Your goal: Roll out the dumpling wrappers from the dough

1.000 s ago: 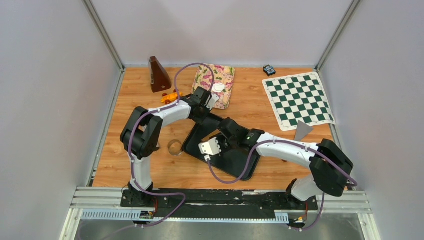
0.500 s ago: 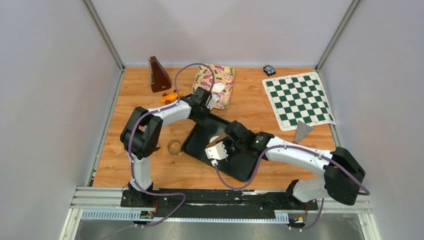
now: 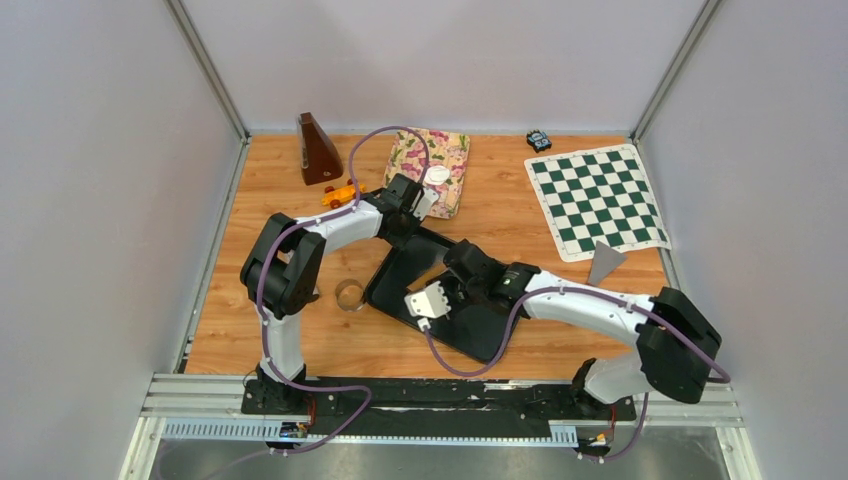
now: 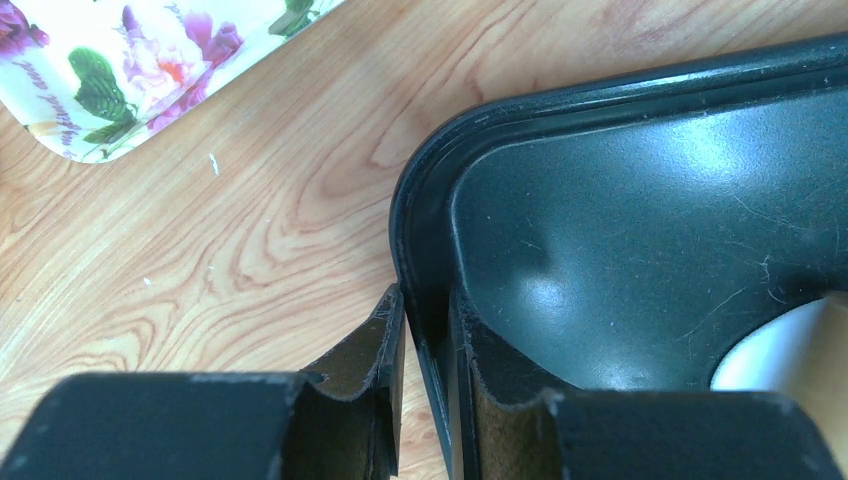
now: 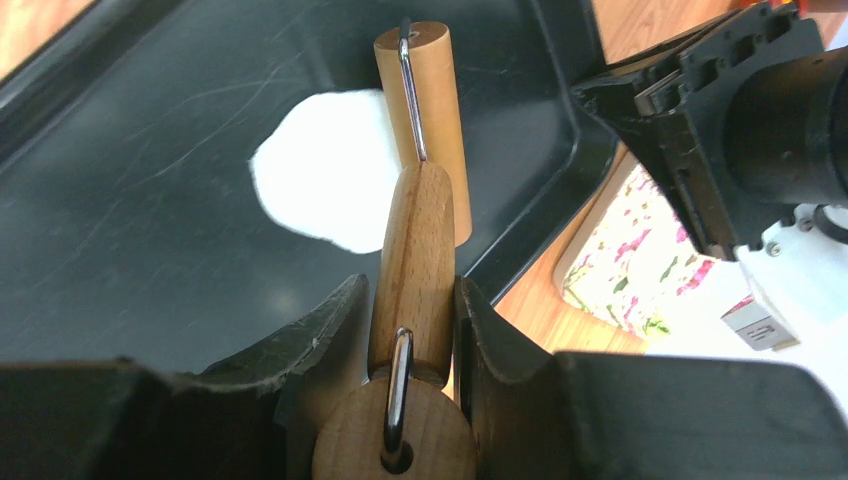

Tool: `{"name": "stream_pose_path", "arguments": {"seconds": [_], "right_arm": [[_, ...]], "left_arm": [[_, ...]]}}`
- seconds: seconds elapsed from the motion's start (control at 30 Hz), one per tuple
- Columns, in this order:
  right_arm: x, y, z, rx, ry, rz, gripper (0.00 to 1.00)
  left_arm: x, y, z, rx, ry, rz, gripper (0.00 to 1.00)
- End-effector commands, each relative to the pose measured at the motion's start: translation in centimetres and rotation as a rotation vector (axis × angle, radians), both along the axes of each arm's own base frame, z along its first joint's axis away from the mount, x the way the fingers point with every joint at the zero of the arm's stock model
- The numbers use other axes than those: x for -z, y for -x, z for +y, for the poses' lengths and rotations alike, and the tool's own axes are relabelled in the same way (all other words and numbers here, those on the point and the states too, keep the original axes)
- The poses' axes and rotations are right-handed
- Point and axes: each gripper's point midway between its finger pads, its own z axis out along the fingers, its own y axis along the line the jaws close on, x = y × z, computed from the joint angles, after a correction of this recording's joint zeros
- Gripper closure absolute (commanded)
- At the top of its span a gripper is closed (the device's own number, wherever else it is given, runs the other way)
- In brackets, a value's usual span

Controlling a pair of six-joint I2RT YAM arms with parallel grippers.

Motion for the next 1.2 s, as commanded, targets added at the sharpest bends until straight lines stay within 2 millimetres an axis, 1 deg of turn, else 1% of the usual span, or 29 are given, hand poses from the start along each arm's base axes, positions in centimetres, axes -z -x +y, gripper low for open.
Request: {"name": "stream_pose_path", "arguments": {"seconds": [0.0, 0.1, 0.17, 0.27, 0.4, 0.5, 0.6, 0.7, 0.77, 0.83, 1.0, 1.17], "right_arm": [[3.7, 5.9, -5.7, -0.037, 0.216, 0.224, 1.0], [4.5, 6.8, -7.3, -0.026, 0.276, 0.262, 1.0], [5.1, 7.0, -7.6, -0.021, 0.298, 0.275, 1.0], [5.5, 6.9, -7.2, -0.019, 0.31, 0.281, 1.0], [6.4, 6.9, -6.5, -0.03, 0.35, 0.289, 1.0], [7.3, 6.3, -5.6, -0.03, 0.364, 0.28, 1.0], [7.4, 6.0, -5.4, -0.032, 0.374, 0.27, 1.0], [6.9, 7.0, -6.0, -0.053, 0.378, 0.292, 1.0], [6.7, 8.3, -7.1, -0.061, 0.404, 0.331, 1.0], [6.6, 9.1, -7.9, -0.06, 0.423, 0.356, 1.0], [6.8, 10.5, -9.6, -0.047, 0.456, 0.398, 1.0], [7.2, 11.5, -10.6, -0.042, 0.493, 0.434, 1.0]], "left_arm": [[-2.8, -0.5, -0.1, 0.033, 0.005, -0.067, 1.0], [-2.7, -0.5, 0.0, 0.032, 0.001, -0.066, 1.0], [-2.7, -0.6, 0.0, 0.031, -0.001, -0.068, 1.0], [-2.9, -0.6, 0.1, 0.03, -0.002, -0.072, 1.0], [-2.8, -0.5, 0.1, 0.032, 0.0, -0.07, 1.0], [-2.8, -0.5, 0.0, 0.032, 0.003, -0.071, 1.0], [-2.8, -0.5, 0.0, 0.031, 0.003, -0.07, 1.0], [-2.8, -0.5, 0.1, 0.031, 0.001, -0.072, 1.0], [-2.9, -0.5, 0.1, 0.029, 0.004, -0.074, 1.0], [-2.8, -0.5, 0.0, 0.029, 0.003, -0.071, 1.0], [-2.7, -0.6, 0.1, 0.03, -0.005, -0.072, 1.0], [-2.9, -0.7, 0.2, 0.028, -0.006, -0.076, 1.0]]}}
